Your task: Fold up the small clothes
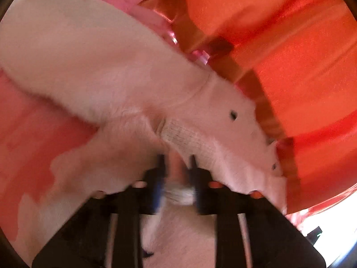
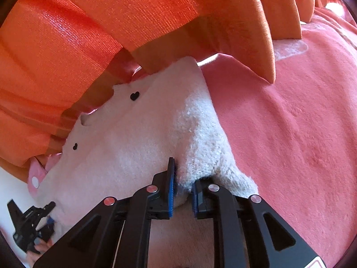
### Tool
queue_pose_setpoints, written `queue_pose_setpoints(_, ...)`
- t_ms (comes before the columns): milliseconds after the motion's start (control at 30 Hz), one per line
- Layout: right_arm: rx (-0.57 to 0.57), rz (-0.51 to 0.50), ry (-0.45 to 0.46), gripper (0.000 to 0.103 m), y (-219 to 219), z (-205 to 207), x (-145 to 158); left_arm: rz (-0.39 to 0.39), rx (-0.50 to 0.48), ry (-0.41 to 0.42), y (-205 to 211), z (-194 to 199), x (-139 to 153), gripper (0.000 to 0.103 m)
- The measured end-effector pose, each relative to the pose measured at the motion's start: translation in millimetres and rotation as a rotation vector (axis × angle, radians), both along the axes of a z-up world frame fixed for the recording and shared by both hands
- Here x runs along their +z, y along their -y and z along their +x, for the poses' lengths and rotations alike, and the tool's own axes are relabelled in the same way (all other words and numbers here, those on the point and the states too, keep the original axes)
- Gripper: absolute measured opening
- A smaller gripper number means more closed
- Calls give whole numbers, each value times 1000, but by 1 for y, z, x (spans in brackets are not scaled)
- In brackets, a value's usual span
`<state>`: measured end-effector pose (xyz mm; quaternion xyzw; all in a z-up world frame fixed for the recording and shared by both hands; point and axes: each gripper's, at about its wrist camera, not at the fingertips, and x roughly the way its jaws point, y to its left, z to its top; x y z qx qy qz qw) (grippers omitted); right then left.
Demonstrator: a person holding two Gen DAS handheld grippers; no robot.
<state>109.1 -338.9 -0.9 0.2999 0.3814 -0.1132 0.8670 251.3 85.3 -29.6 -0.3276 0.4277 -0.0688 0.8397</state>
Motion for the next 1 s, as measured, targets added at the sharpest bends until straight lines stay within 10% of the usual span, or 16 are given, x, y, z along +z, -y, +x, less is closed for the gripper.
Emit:
queue_pose_setpoints(233, 41, -85, 278, 9, -12, -18, 64, -19, -22, 335, -11, -1, 79, 3)
queue_pose_setpoints(367, -19, -66, -20, 8, 6, 5, -1, 73, -29, 211, -6, 16, 33, 3)
queue_pose_setpoints(533, -10, -69, 93, 7, -1, 0, 23, 136, -29, 73, 1, 24, -17, 3)
queue_pose_setpoints(767, -41, -112, -109, 13, -4, -6, 12, 51, -18, 32, -11, 10, -17, 5)
queue_pose_setpoints(933, -124, -257, 41, 50, -5, -16, 65, -66, -2, 32, -13, 13, -9, 46)
queue_pose_setpoints(1000, -89, -292, 30, 60, -2, 12, 65, -67, -22, 32, -10, 16, -11, 46)
